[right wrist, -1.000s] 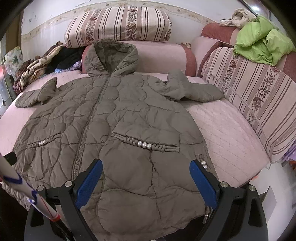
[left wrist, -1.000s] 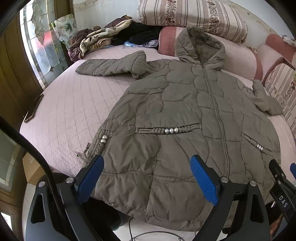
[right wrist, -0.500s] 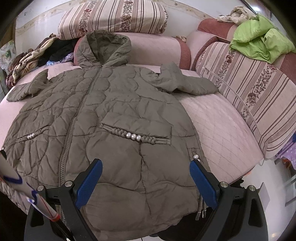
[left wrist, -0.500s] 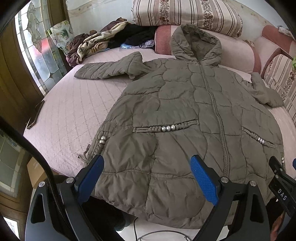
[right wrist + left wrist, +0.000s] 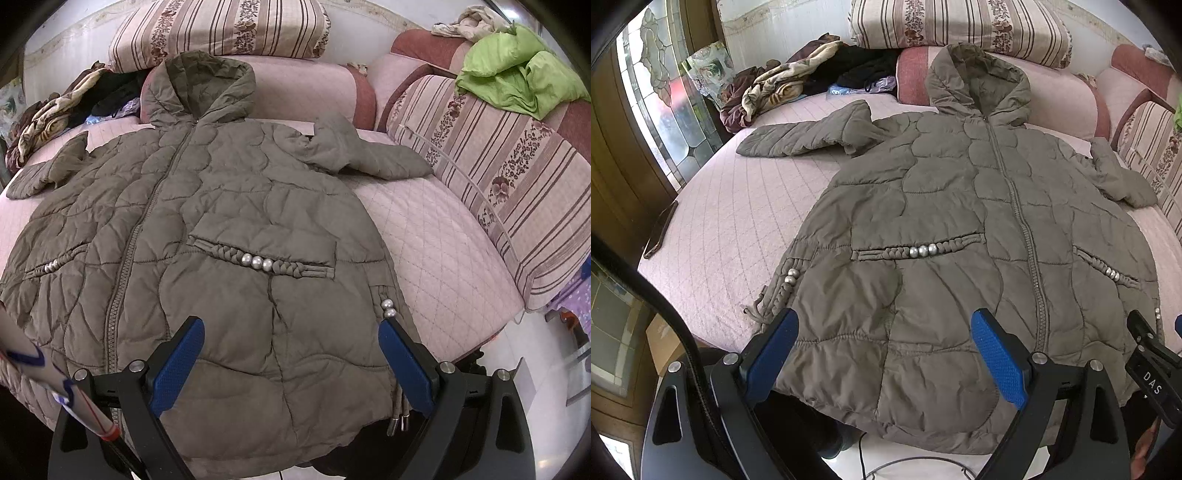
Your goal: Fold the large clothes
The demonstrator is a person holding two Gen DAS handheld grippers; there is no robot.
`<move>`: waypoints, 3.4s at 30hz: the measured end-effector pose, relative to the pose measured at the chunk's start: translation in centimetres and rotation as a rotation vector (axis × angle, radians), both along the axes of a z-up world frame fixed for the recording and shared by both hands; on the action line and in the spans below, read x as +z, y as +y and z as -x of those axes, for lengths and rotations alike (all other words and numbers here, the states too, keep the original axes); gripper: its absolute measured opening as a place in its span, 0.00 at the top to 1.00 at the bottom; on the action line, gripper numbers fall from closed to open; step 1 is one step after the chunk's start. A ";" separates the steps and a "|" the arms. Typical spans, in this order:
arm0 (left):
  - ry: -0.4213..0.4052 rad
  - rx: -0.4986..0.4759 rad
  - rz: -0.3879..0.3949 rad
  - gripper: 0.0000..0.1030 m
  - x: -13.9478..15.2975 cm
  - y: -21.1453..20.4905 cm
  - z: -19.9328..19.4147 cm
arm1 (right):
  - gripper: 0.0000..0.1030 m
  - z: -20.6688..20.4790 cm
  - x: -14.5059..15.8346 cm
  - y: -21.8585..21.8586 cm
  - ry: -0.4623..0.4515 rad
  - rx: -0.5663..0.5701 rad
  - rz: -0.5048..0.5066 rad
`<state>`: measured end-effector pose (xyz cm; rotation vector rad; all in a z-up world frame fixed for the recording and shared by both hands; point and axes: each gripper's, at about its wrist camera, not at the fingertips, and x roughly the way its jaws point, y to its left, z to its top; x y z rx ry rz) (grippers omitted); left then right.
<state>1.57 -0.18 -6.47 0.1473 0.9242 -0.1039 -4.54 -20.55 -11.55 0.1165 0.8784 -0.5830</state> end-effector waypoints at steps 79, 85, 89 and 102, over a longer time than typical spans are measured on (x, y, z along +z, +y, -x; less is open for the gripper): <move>0.014 0.218 0.028 0.11 -1.5 12.6 -12.1 | 0.06 -8.8 0.6 7.2 0.036 0.219 0.083; 0.058 0.287 0.047 0.11 -1.8 16.3 -17.4 | 0.06 -9.5 0.0 6.3 0.028 0.224 0.056; 0.049 0.309 0.078 0.11 -1.4 18.4 -22.5 | 0.09 -9.9 -0.5 5.6 0.031 0.233 0.005; 0.241 0.453 0.448 0.30 -7.1 24.9 -39.2 | 0.15 -11.2 -1.5 2.7 -0.033 0.192 -0.119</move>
